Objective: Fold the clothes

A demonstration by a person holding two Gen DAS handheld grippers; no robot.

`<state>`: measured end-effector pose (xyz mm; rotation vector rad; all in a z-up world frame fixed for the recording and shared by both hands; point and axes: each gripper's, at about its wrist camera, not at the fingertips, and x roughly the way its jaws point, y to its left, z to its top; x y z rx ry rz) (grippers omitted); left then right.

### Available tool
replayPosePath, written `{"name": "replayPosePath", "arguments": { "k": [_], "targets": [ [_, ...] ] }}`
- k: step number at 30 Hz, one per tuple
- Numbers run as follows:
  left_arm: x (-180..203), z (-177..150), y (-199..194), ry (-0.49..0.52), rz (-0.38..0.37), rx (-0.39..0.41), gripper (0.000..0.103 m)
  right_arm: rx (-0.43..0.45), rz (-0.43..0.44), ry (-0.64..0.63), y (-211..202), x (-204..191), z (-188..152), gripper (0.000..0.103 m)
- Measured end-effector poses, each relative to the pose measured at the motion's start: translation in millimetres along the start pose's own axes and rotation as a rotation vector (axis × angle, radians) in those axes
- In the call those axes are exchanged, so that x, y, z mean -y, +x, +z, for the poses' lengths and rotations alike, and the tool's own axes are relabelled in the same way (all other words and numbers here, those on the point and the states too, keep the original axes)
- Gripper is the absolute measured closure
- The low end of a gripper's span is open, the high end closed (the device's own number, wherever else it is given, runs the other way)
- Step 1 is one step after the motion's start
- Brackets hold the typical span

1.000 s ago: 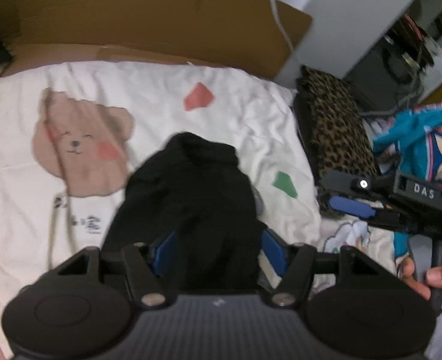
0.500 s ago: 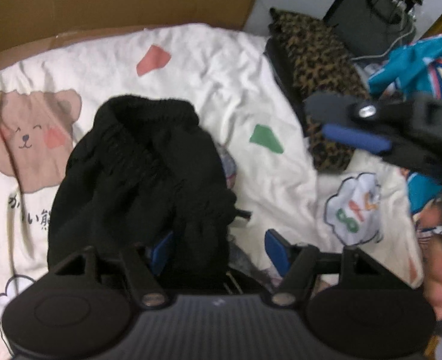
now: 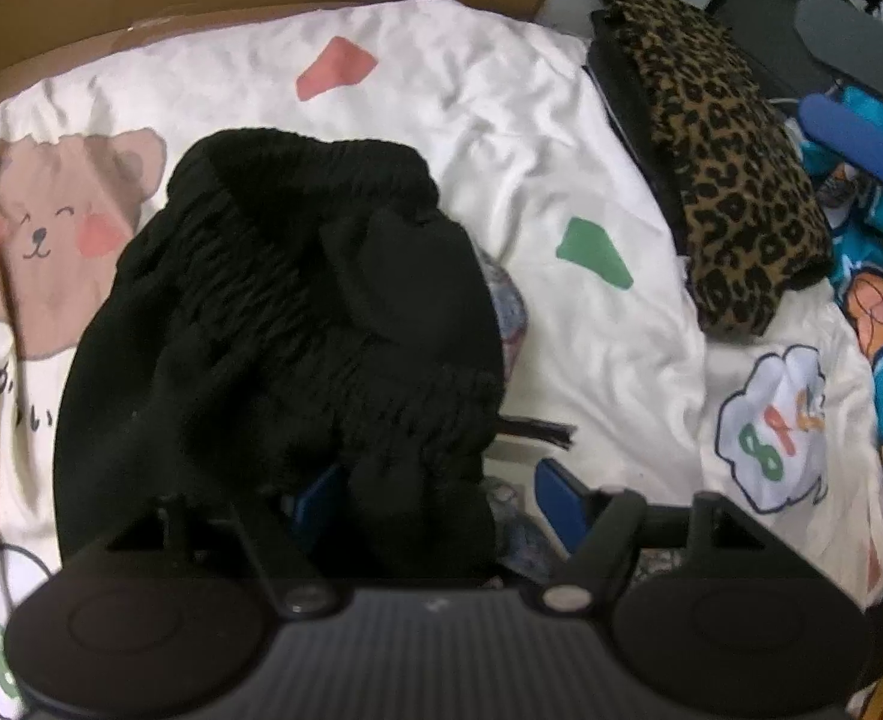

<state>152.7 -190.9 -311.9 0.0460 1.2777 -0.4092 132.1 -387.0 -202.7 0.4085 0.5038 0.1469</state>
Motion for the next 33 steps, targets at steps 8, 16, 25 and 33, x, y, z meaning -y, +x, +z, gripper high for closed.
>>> {"name": "replayPosePath", "arguments": {
  "k": [8, 16, 25, 33],
  "targets": [
    [-23, -3, -9, -0.072, -0.032, 0.013, 0.057, -0.042, -0.001, 0.019, 14, 6, -4, 0.042],
    [-58, -9, -40, -0.161, -0.126, 0.045, 0.086, -0.172, 0.001, -0.003, 42, -2, -16, 0.039],
    [-118, -9, -82, -0.274, -0.154, 0.124, 0.092, -0.291, -0.005, 0.048, 75, -3, -31, 0.038],
    [-178, -23, -93, -0.418, -0.149, 0.161, 0.092, -0.365, -0.027, 0.063, 103, -4, -37, 0.039]
  ]
}}
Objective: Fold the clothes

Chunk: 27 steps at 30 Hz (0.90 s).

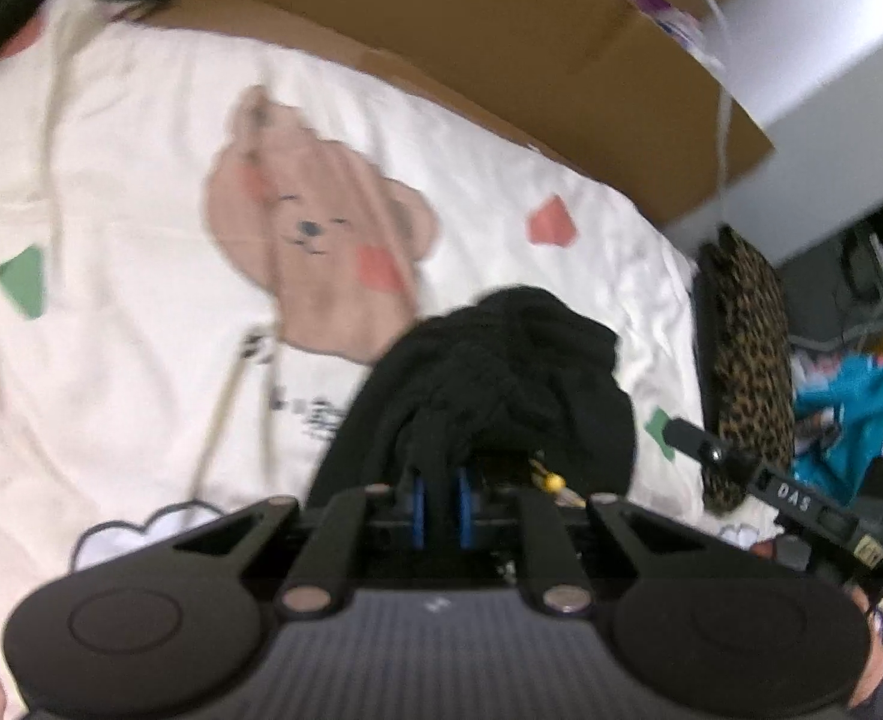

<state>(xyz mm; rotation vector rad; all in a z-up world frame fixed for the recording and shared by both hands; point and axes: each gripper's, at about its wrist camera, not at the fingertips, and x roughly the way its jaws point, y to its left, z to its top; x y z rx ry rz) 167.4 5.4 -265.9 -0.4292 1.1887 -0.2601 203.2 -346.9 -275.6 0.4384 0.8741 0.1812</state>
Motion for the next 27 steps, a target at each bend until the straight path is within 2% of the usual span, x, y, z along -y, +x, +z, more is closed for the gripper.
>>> {"name": "replayPosePath", "arguments": {
  "k": [12, 27],
  "targets": [
    [-75, 5, -20, -0.146, 0.036, 0.045, 0.093, -0.077, -0.046, 0.007, 33, 1, 11, 0.039],
    [-148, 35, -17, -0.244, 0.115, 0.071, 0.093, -0.158, -0.033, -0.142, 94, -25, 50, 0.039]
  ]
}}
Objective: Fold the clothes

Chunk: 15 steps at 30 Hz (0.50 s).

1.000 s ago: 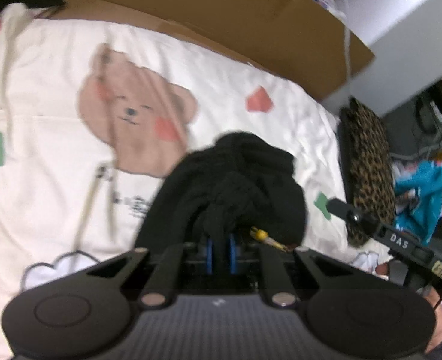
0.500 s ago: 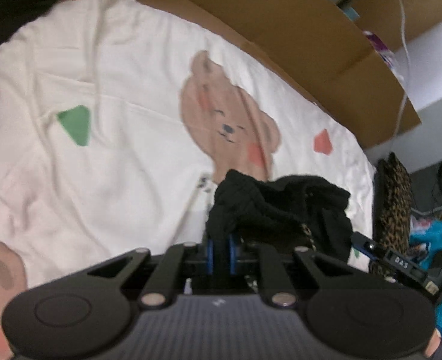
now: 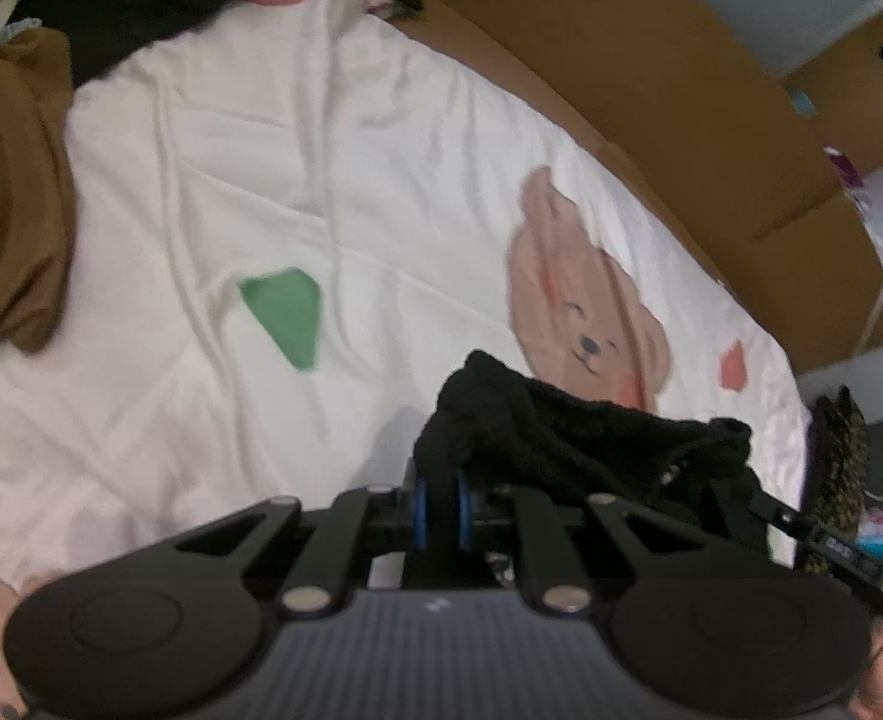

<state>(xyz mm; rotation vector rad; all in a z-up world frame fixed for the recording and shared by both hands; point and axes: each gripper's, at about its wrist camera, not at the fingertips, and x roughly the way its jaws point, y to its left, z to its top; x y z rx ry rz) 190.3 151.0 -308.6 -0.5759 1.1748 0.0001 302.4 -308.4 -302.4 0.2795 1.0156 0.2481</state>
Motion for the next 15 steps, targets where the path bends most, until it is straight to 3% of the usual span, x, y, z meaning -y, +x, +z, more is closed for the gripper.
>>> {"name": "replayPosePath", "arguments": {
  "k": [4, 8, 15],
  "targets": [
    [-10, 4, 5, -0.047, -0.01, -0.046, 0.086, -0.029, 0.012, -0.039, 9, -14, 5, 0.039],
    [-9, -2, -8, -0.064, 0.081, -0.063, 0.075, -0.043, 0.006, -0.07, 11, -22, 8, 0.039],
    [6, -4, -21, -0.078, 0.07, -0.042, 0.067, -0.023, 0.004, -0.075, 0, -27, 15, 0.039]
  ]
}}
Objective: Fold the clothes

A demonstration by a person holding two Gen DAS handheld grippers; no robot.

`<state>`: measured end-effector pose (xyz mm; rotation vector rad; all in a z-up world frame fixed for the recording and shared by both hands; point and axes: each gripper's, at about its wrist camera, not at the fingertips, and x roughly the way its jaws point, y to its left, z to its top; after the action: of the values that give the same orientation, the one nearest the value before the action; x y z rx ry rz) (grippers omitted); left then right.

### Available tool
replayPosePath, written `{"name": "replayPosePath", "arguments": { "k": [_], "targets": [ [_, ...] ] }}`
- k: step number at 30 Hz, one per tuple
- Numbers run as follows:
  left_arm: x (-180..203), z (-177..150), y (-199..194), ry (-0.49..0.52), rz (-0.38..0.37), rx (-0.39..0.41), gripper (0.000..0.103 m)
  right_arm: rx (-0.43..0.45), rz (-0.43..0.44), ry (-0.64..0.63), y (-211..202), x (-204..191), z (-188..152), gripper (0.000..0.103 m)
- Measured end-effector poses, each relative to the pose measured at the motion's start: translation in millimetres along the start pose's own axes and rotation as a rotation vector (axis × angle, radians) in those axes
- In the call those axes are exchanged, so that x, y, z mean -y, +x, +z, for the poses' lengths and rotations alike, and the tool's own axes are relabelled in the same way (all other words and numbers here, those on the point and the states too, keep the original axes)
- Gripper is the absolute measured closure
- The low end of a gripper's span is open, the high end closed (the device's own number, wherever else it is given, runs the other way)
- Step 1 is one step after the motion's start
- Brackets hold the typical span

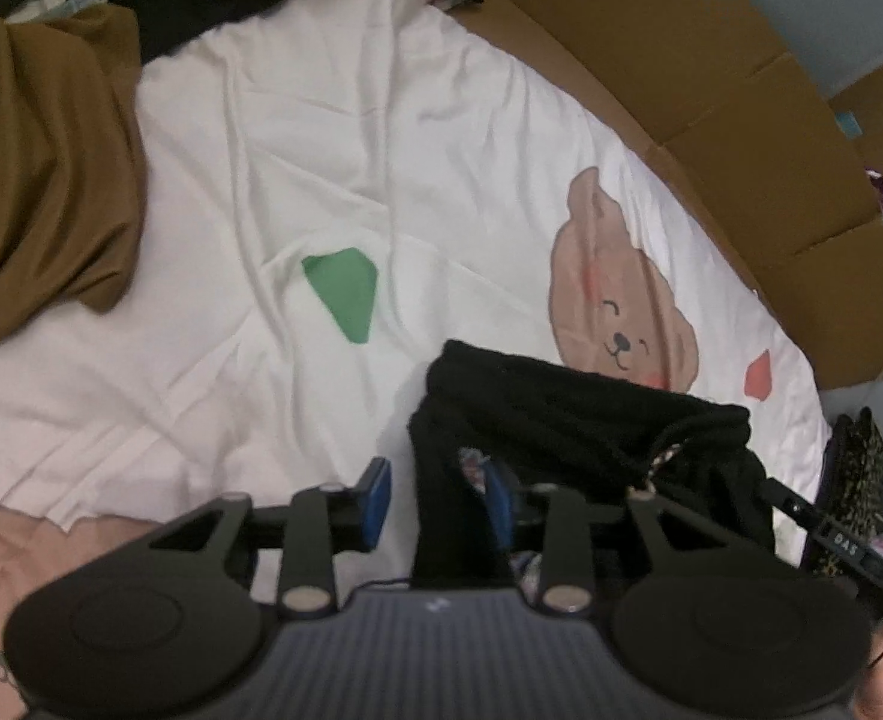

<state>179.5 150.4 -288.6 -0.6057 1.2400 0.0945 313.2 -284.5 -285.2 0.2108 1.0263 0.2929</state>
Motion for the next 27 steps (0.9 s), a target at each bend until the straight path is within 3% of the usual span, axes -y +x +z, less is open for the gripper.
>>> {"name": "replayPosePath", "arguments": {
  "k": [8, 12, 16, 22, 27],
  "targets": [
    [23, -1, 13, -0.013, 0.054, -0.017, 0.065, 0.022, 0.011, 0.037, -11, 6, 1, 0.039],
    [28, 0, 21, -0.029, 0.124, 0.004, 0.066, 0.034, 0.019, 0.114, -12, 13, -1, 0.039],
    [26, 0, 36, -0.06, 0.16, -0.018, 0.066, 0.044, 0.015, 0.108, -12, 9, -2, 0.039],
    [20, -1, 47, -0.116, 0.145, -0.05, 0.066, 0.048, 0.012, 0.059, -8, 7, 0, 0.039],
    [20, 0, 29, -0.119, 0.12, -0.038, 0.065, 0.053, 0.013, 0.074, -6, 19, 4, 0.039]
  ]
}}
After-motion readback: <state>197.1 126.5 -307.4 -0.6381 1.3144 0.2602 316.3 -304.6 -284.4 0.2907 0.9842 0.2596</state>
